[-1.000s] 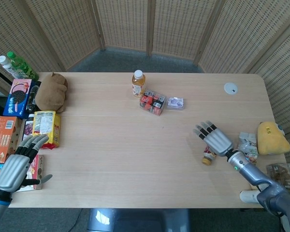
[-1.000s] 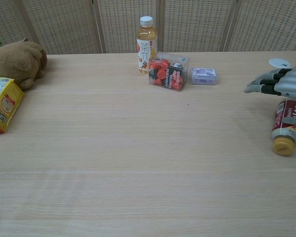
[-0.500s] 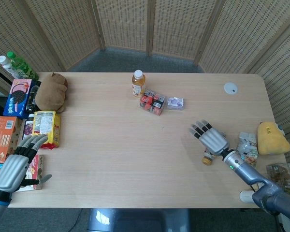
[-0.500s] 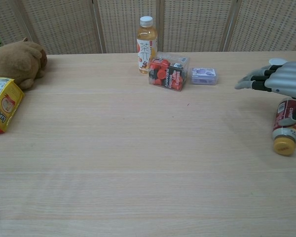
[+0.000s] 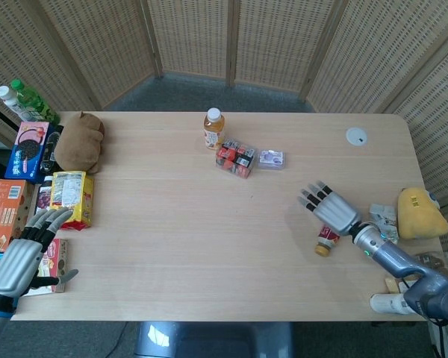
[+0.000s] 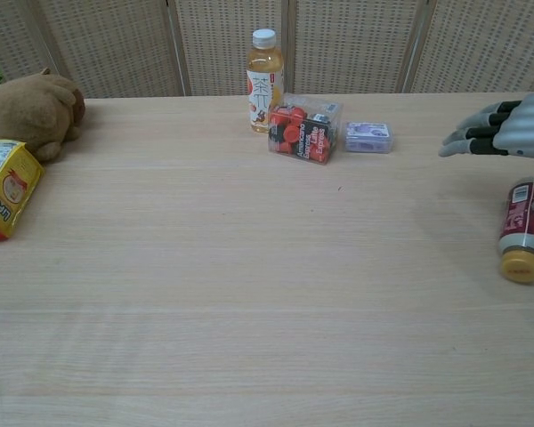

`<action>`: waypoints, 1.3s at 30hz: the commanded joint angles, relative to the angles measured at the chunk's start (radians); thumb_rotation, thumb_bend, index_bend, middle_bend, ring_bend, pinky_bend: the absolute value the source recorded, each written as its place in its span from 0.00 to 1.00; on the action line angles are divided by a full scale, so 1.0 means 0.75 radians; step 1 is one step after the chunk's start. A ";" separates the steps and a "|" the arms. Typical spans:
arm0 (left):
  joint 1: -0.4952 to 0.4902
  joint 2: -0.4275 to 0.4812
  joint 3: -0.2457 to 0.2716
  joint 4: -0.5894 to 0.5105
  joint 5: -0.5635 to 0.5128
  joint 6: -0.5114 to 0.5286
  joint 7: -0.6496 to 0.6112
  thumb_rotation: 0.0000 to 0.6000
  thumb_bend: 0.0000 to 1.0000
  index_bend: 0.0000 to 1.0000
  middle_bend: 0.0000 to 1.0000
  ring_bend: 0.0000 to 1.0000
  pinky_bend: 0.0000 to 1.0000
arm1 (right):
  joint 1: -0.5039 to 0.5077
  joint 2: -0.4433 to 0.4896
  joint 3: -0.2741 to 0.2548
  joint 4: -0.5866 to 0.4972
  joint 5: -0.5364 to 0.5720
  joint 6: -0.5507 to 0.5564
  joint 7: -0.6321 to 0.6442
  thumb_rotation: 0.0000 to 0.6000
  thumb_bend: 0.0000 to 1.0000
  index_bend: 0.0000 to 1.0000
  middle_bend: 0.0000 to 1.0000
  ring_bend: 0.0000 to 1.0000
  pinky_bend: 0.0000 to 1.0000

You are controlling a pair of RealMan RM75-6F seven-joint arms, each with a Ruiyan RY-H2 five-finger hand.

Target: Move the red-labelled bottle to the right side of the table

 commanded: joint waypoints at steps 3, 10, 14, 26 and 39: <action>0.000 0.001 0.001 0.001 0.001 -0.001 -0.003 0.96 0.07 0.00 0.00 0.00 0.00 | -0.029 0.019 -0.060 0.059 -0.044 -0.003 0.032 1.00 0.00 0.00 0.00 0.00 0.00; 0.000 0.005 0.004 -0.004 0.012 0.005 -0.014 0.96 0.07 0.00 0.00 0.00 0.00 | -0.095 -0.055 -0.134 0.216 -0.097 0.014 0.144 1.00 0.00 0.00 0.00 0.00 0.00; 0.005 0.011 0.006 -0.011 0.020 0.014 -0.013 0.96 0.07 0.00 0.00 0.00 0.00 | -0.108 -0.126 -0.141 0.291 -0.114 0.022 0.195 1.00 0.00 0.00 0.00 0.00 0.00; 0.015 0.013 0.011 0.002 0.026 0.029 -0.041 0.96 0.07 0.00 0.00 0.00 0.00 | -0.044 -0.223 -0.112 0.293 -0.121 -0.048 0.262 1.00 0.00 0.00 0.00 0.00 0.00; 0.026 0.002 0.016 0.042 0.024 0.041 -0.081 0.96 0.07 0.00 0.00 0.00 0.00 | 0.020 -0.242 -0.047 0.200 -0.058 -0.159 0.195 1.00 0.14 0.37 0.42 0.31 0.04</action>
